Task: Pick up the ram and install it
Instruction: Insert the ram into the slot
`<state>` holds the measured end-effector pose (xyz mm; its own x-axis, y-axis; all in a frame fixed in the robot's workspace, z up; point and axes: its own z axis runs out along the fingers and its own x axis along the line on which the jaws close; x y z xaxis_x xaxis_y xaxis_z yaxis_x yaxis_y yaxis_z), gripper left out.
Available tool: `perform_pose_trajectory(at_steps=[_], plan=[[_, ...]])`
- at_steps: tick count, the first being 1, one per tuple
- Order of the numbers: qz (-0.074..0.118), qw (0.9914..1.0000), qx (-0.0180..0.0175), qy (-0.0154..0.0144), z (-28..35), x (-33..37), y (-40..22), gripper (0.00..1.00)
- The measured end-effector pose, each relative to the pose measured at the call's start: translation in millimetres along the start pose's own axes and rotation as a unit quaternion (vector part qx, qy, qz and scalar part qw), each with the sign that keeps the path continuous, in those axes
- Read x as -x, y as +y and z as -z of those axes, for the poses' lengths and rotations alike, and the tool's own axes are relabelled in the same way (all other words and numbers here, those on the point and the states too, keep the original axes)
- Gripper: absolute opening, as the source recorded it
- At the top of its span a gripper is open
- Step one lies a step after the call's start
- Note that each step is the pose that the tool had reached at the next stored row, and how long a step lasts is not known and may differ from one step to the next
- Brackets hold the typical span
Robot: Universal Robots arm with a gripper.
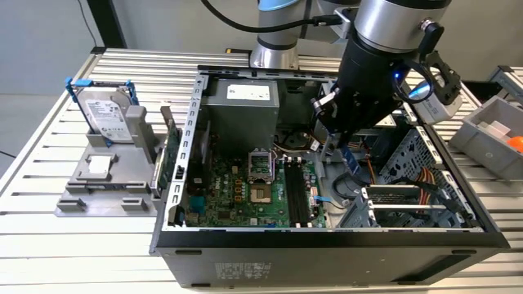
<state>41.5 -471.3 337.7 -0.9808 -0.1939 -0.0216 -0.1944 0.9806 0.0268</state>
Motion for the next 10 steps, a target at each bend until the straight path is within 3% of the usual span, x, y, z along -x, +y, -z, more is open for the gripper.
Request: perform_pose_trajectory(at_steps=[10], plan=[[-0.002, 0.99999, 0.0021, 0.0001, -0.7, -0.1, 0.3, 0.00]])
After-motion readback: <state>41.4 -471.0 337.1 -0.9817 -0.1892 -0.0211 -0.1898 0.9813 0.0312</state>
